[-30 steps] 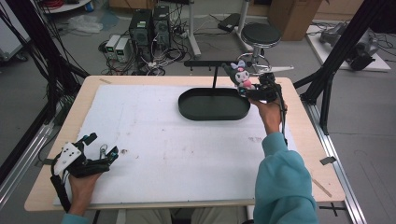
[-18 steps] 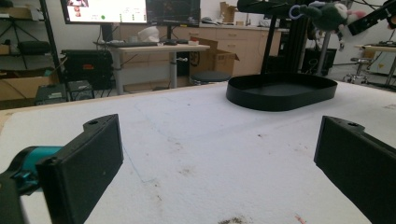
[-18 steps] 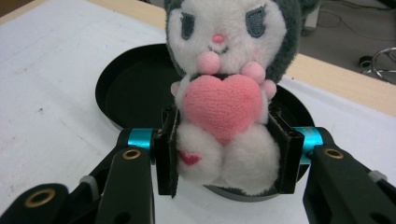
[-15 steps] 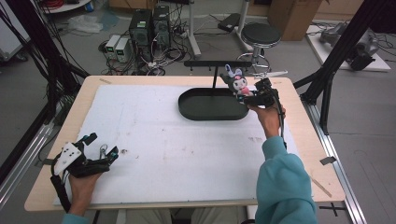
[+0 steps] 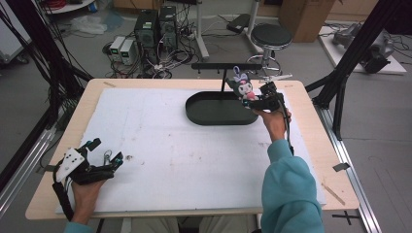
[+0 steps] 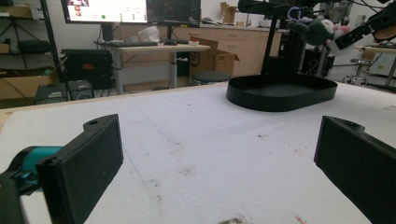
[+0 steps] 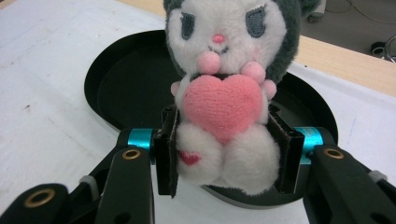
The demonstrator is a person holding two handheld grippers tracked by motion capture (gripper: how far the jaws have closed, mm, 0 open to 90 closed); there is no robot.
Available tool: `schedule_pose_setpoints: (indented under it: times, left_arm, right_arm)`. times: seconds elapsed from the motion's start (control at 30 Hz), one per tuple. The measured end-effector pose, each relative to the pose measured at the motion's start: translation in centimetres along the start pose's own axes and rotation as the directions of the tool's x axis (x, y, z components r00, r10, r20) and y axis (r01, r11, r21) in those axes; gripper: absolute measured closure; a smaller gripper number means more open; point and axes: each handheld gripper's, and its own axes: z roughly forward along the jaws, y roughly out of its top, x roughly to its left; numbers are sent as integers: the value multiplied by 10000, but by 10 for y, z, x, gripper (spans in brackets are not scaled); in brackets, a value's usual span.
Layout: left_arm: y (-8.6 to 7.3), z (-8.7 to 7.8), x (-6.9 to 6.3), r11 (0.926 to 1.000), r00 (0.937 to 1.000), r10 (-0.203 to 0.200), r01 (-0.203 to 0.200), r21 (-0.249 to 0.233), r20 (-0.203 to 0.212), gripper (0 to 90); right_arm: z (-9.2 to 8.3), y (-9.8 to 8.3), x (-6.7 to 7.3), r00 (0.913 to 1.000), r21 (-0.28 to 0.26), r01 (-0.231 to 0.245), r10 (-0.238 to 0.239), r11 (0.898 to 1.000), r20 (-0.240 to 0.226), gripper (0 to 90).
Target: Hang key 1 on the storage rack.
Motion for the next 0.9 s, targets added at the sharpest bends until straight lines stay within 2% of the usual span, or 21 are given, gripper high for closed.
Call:
schedule_pose_setpoints:
  times: [0.5,0.63,0.67,0.73,0.8,0.83,0.9]
  left_arm:
    - [0,0,0,10000,10000,11,-11,-23,-6,17]
    - [0,0,0,10000,10000,12,-12,-21,-6,17]
    - [0,0,0,10000,10000,9,-9,-28,-18,17]
    - [0,0,-1,10000,10000,-12,12,-32,-22,17]
    - [0,0,-1,10000,10000,17,-17,-5,-36,17]
    - [0,0,-1,10000,10000,24,-24,-5,-31,17]
    - [0,0,-1,10000,10000,33,-33,-3,-27,17]
  right_arm:
    - [11,-2,-3,10000,51,-62,62,10000,-6,529]
    - [15,-3,-4,9990,132,-121,126,9998,-425,481]
    - [16,-3,-3,9989,152,-100,107,9998,-464,445]
    - [19,-3,-3,9981,202,4,8,9998,-614,291]
    - [20,-3,-3,9976,339,-14,37,9994,-686,193]
    - [20,-3,-2,9988,335,-24,40,9994,-483,80]
    - [18,-3,-1,9985,388,-68,90,9992,-543,72]
